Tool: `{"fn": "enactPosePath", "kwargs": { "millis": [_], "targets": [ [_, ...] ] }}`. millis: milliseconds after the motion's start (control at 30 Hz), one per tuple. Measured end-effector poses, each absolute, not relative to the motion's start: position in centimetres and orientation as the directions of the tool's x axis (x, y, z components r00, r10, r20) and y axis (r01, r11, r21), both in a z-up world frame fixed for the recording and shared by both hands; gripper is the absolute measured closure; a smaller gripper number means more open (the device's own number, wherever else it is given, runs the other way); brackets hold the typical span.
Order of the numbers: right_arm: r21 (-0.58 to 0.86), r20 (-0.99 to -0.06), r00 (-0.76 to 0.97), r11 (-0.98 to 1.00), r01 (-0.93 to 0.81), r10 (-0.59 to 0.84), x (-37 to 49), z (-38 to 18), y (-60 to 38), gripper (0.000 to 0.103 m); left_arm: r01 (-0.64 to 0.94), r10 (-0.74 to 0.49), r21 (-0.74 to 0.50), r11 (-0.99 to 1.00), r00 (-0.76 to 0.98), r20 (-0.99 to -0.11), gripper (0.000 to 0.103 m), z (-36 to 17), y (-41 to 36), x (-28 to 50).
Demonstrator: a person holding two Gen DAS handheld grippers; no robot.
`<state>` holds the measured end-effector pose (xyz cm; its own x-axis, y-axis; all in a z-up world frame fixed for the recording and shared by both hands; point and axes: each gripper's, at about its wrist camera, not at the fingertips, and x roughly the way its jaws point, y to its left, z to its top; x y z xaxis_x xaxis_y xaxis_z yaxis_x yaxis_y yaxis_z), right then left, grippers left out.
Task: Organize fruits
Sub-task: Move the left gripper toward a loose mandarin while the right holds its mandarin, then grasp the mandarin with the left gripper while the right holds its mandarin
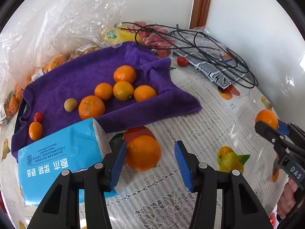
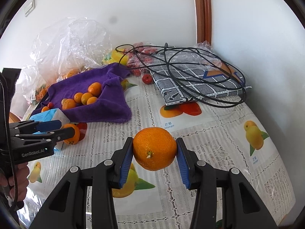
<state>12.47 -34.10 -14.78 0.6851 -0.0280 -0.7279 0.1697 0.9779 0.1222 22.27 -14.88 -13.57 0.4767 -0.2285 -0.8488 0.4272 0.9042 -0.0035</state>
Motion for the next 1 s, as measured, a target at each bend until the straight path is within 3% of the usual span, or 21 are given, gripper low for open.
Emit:
{"fn": "enactPosePath", "kwargs": {
  "millis": [200,333,500,1000],
  "targets": [
    [0.124,-0.741,0.671,0.976,0.178,-0.028,13.1,-15.5,-34.4,0.059,0.420,-0.145,0.094,0.902,0.502,-0.852,0.053,-14.5,-16.1,22.8],
    [0.119,-0.742,0.670,0.978,0.173,-0.028,13.2,-15.5,-34.1,0.059,0.425,-0.117,0.136,0.895,0.519,-0.847,0.063,-14.8,-16.4,22.7],
    [0.109,-0.735,0.677,0.980,0.169,-0.035,13.0,-15.0,-33.7,0.059,0.423,-0.202,0.025,0.906,0.482,-0.853,0.064,-14.1,-15.1,22.7],
    [0.097,-0.703,0.710,0.987,0.129,-0.024,10.3,-12.0,-29.8,0.059,0.397,-0.279,-0.064,0.916,0.513,-0.812,0.064,-10.9,-11.1,17.9]
  ]
}}
